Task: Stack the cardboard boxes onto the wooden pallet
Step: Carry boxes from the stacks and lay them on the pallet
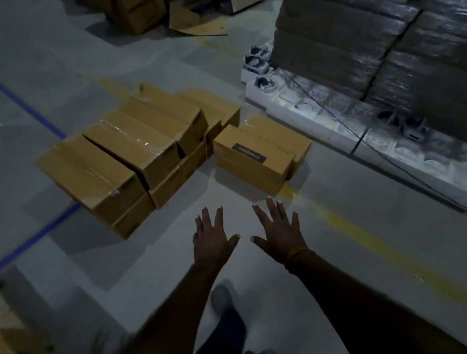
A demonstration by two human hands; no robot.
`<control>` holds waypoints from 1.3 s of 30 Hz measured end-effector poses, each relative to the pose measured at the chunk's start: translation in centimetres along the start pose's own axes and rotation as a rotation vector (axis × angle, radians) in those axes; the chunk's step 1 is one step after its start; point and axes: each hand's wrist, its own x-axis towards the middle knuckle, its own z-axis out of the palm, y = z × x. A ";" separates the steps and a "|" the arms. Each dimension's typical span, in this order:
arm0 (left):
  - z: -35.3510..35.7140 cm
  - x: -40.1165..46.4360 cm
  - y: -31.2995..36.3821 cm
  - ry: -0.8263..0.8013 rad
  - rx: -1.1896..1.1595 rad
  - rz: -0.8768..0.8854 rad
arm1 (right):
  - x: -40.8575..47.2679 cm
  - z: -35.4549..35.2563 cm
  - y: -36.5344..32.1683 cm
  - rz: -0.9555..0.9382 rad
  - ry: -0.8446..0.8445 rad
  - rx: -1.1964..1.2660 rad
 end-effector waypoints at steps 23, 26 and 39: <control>-0.8 35.5 9.6 -0.026 -0.118 -0.104 | 34.6 -10.8 12.0 -0.019 -0.107 -0.079; 0.5 38.6 11.0 -0.011 -0.123 -0.169 | 39.0 -11.0 13.8 -0.072 -0.137 -0.099; 8.6 57.0 21.7 -0.005 -0.171 -0.467 | 63.4 -9.2 28.7 -0.230 -0.294 -0.102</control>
